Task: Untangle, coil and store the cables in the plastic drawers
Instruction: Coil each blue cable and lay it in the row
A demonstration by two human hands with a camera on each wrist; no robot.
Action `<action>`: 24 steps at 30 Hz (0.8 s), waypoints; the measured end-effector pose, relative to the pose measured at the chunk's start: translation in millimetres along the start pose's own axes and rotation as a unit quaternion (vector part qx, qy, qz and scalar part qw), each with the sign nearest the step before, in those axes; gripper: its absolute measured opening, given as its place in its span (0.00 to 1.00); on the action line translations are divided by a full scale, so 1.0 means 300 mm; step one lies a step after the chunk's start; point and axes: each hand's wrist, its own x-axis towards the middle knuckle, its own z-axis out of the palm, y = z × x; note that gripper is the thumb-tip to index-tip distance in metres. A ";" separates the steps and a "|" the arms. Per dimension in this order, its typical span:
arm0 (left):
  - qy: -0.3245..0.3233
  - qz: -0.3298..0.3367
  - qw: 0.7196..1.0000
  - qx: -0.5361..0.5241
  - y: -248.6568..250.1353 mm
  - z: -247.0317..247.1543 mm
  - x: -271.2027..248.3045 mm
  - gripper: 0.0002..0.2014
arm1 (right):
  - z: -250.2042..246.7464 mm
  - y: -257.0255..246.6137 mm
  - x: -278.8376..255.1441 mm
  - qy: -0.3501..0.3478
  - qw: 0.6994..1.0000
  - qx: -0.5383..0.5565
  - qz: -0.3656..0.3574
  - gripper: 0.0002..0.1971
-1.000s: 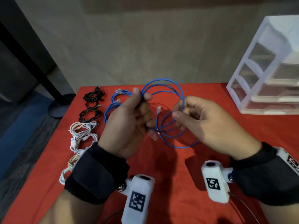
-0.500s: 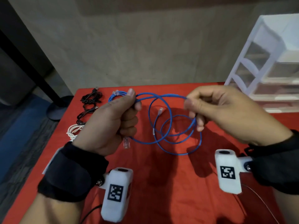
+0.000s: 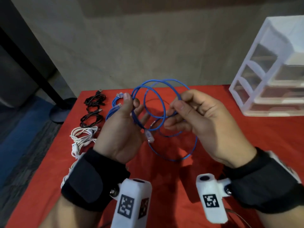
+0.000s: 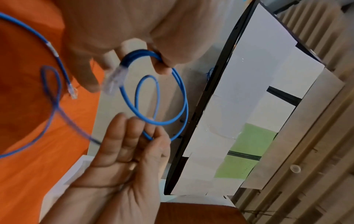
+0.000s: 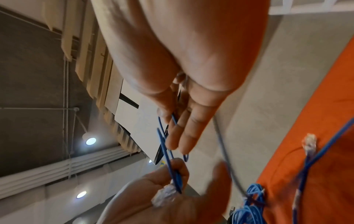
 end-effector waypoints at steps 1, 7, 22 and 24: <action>0.010 -0.007 1.000 -0.005 -0.003 -0.002 0.003 0.19 | 0.009 0.008 -0.004 -0.005 1.000 0.008 0.003 0.06; 0.072 0.027 0.995 -0.057 0.012 0.002 0.002 0.19 | -0.046 -0.016 0.003 -0.030 0.974 -0.224 -0.015 0.10; 0.064 0.162 0.957 0.232 -0.018 0.007 -0.007 0.19 | -0.089 -0.025 0.022 -0.010 0.992 -0.116 0.041 0.09; 0.045 0.096 0.989 0.108 -0.024 0.027 -0.002 0.17 | -0.058 -0.008 0.014 0.003 0.996 -0.085 0.023 0.06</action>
